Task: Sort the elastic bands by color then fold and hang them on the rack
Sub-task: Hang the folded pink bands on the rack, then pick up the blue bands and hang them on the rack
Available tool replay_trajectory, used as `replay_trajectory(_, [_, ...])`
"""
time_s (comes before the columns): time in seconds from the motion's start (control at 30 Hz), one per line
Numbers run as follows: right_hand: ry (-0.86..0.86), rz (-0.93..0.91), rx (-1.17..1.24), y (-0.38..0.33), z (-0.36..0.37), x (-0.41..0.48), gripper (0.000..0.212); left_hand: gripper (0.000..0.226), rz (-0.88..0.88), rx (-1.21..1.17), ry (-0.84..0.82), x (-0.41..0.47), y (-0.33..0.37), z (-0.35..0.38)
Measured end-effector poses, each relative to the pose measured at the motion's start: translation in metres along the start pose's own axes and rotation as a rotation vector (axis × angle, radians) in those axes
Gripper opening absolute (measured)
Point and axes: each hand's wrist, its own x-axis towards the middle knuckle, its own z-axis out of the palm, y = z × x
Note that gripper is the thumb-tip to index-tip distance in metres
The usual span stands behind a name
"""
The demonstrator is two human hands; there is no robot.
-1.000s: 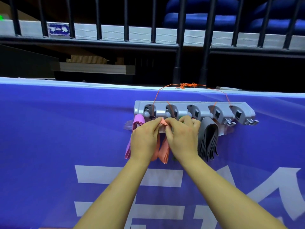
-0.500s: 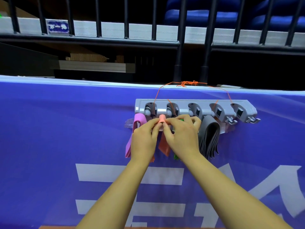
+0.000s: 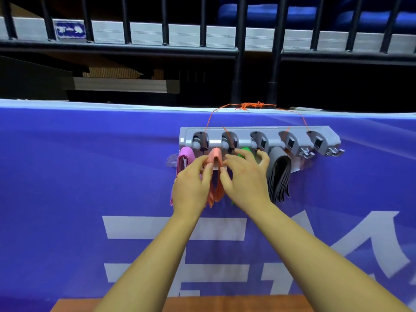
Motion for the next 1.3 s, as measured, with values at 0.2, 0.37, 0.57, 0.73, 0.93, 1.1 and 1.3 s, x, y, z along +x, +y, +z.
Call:
replay_trajectory(0.2, [0.061,0.002,0.138,0.005,-0.02,-0.036,0.035,0.007,0.033,-0.036,0.001,-0.032,-0.005,-0.013])
replay_trajectory(0.37, [-0.048,0.001,0.195,0.02,-0.024,-0.115,0.041,0.012,-0.107,0.027,-0.128,-0.1,-0.044,-0.013])
replay_trajectory(0.57, [-0.577,0.253,0.164,0.063,0.008,-0.24,0.056,0.031,-0.376,0.225,-0.586,-0.211,-0.103,0.015])
replay_trajectory(0.73, [-0.823,0.425,0.041,0.118,0.026,-0.331,0.056,0.034,-0.45,0.333,-0.817,-0.287,-0.12,0.056])
replay_trajectory(0.93, [-1.063,0.577,-0.058,0.183,0.027,-0.427,0.053,0.038,-0.439,0.351,-1.029,-0.361,-0.104,0.126])
replay_trajectory(1.1, [-1.216,0.678,-0.029,0.223,0.021,-0.493,0.046,0.037,-0.477,0.27,-1.258,-0.423,-0.085,0.189])
replay_trajectory(1.3, [-1.334,0.711,0.107,0.246,0.036,-0.556,0.048,0.04,-0.581,0.22,-1.406,-0.488,-0.071,0.24])
